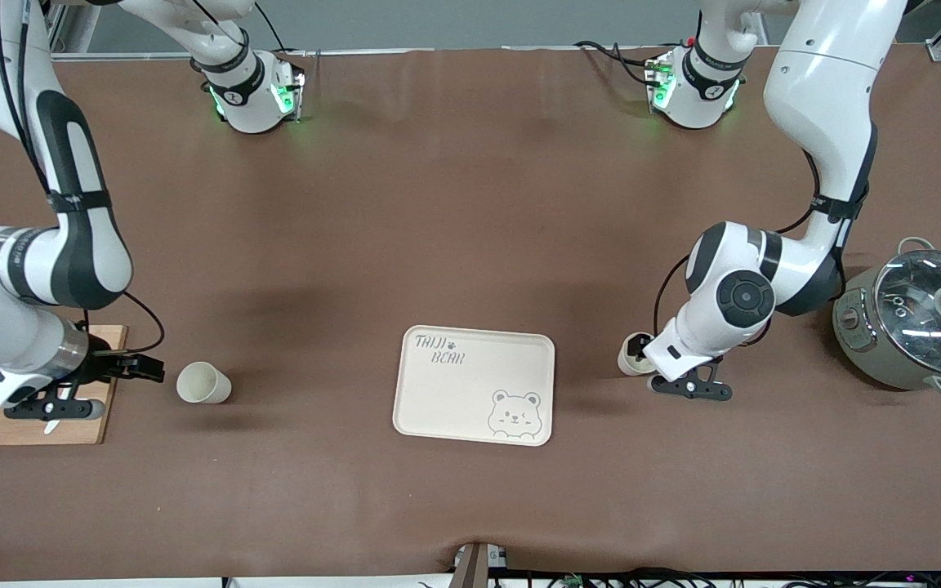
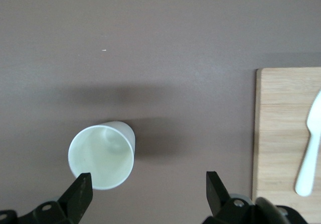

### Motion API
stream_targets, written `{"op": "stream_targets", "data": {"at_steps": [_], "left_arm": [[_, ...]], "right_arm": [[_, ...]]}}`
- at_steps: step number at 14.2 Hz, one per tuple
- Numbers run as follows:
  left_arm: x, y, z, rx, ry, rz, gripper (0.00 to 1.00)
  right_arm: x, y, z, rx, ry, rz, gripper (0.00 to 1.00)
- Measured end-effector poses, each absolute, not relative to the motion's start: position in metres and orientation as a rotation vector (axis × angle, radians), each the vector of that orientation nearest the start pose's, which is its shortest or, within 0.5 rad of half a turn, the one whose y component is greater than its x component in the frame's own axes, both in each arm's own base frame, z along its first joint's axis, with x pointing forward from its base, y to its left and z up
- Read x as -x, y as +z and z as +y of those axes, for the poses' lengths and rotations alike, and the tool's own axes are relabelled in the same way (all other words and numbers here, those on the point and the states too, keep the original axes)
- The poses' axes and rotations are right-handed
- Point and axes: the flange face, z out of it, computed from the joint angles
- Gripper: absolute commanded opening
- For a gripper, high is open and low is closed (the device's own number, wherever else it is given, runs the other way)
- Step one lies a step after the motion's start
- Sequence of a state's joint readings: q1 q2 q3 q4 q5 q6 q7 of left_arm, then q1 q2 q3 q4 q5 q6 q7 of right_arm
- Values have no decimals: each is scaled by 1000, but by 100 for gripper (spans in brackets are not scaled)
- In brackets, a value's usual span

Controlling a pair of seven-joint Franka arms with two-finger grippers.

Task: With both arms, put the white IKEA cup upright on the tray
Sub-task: 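Close the left gripper on the cup while the right gripper reaches the other cup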

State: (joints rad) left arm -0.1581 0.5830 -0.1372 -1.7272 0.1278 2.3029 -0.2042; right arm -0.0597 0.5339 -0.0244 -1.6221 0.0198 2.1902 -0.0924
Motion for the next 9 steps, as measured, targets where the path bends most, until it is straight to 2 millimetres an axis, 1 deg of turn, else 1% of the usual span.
{"op": "stream_targets", "data": {"at_steps": [2,4,9], "left_arm": [[-643,243,-183,3113,5,240,100],[-643,236,-183,3115,7,240,100],[-642,226,-183,3115,26,240,100]], "right_arm": [[-691,294,-51,3141,-64,-11,100],[-693,277,-45,3141,-63,-27,100],[-694,257,-36,3141,-53,-46,100]]}}
